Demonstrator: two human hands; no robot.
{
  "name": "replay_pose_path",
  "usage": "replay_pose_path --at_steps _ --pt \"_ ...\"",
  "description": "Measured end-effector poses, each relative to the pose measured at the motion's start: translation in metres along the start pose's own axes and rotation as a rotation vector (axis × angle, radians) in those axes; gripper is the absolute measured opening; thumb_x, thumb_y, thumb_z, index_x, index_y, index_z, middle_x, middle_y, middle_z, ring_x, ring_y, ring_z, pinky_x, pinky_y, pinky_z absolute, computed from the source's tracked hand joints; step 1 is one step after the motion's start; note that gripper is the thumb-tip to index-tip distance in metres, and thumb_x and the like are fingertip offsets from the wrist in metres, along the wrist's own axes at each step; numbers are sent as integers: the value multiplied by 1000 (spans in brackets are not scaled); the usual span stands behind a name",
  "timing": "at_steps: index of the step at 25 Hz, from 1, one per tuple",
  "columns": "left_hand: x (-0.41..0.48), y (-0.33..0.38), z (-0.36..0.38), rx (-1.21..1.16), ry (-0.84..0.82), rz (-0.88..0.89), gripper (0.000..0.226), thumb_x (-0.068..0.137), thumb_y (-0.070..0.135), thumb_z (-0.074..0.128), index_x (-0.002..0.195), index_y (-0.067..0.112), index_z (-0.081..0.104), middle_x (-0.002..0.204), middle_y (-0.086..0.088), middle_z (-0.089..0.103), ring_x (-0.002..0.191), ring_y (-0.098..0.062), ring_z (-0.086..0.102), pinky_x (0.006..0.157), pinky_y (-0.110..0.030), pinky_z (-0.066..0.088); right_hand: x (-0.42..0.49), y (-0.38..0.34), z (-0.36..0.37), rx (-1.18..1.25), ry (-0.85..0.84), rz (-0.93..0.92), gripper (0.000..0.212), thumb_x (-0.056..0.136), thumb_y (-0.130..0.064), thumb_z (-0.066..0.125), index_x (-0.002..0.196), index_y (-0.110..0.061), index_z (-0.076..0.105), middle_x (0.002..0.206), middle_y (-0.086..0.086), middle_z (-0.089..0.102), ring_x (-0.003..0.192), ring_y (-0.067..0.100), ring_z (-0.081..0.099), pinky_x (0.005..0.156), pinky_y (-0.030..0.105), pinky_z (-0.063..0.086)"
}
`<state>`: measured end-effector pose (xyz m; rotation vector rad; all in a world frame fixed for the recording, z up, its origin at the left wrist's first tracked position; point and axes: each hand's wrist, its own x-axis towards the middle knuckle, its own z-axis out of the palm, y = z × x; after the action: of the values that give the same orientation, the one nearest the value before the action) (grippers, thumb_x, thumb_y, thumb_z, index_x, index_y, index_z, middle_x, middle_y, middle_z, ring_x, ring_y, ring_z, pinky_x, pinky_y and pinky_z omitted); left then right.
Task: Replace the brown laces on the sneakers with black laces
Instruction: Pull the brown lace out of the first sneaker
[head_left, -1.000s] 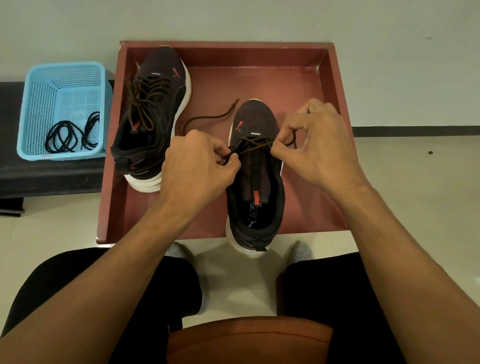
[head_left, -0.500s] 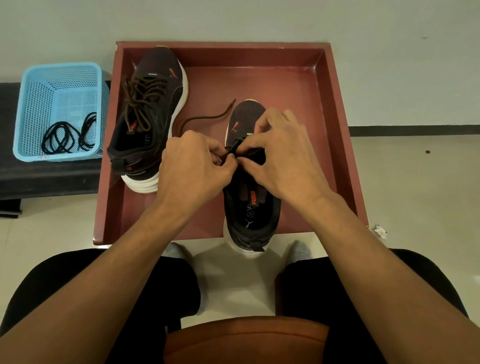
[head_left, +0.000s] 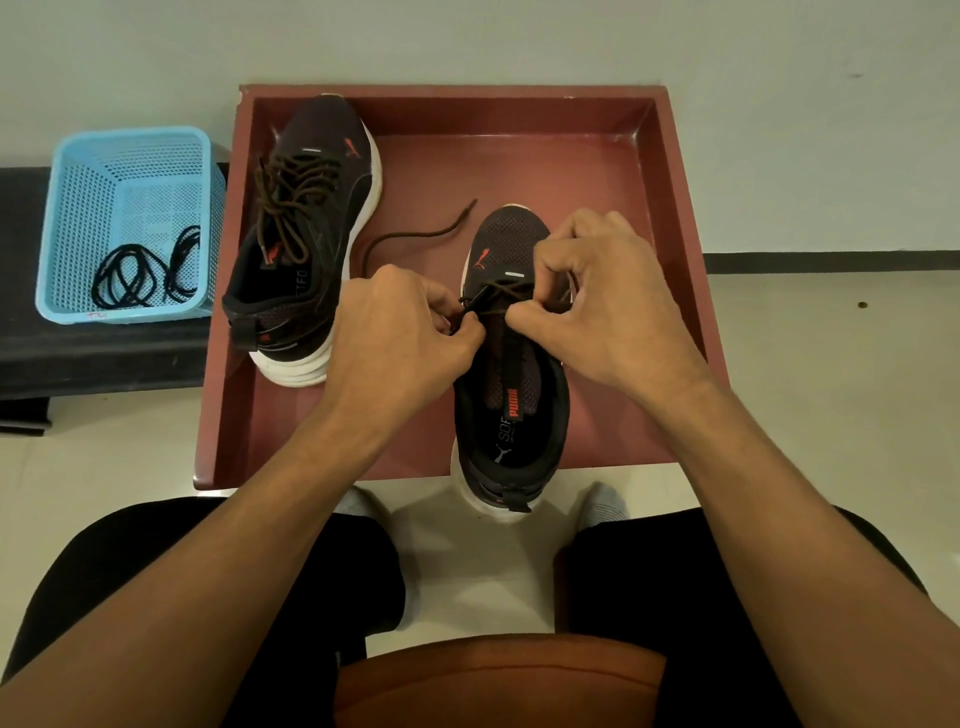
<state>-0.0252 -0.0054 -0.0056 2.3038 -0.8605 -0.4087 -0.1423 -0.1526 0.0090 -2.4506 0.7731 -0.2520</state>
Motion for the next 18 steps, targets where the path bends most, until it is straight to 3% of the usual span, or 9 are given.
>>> replay_pose_path --at_steps 3,5,7,12,15,18 --pt "0 -1 0 -10 -9 -9 12 88 35 77 88 23 81 58 12 65 57 0 63 67 -22 58 -3 5 1 -94 -48 -49 12 81 -40 78 90 -34 72 101 -10 53 104 14 48 87 32 48" --pt "0 -1 1 -7 -16 -1 14 89 35 77 90 22 81 59 11 65 57 0 63 64 -20 56 -6 2 5 -148 -72 -101 24 85 -49 75 108 -41 75 106 -10 49 108 15 46 91 34 42" --pt "-1 0 1 -1 -19 -2 15 89 35 77 91 20 81 60 11 65 57 -1 63 63 -19 55 -5 -4 12 -221 -80 -139 26 88 -53 74 112 -43 76 108 -11 48 109 15 44 90 33 35" --pt "0 0 1 -1 -14 4 12 90 32 77 86 21 80 57 11 64 55 -2 63 63 -24 57 -3 -12 22 -247 -32 -133 8 90 -43 76 93 -35 75 100 -10 55 99 15 44 84 36 39" --pt "1 2 2 20 -14 8 13 89 29 75 79 20 77 56 10 64 56 -5 64 65 -25 57 -4 -13 24 -202 -48 -137 22 85 -35 73 74 -31 54 90 -10 54 92 13 41 79 37 43" --pt "4 0 0 28 -3 6 13 88 29 75 79 20 77 56 10 63 57 -5 65 62 -20 55 -4 -10 17 -117 -42 -89 23 83 -31 73 70 -26 55 84 -9 57 89 14 47 77 34 45"
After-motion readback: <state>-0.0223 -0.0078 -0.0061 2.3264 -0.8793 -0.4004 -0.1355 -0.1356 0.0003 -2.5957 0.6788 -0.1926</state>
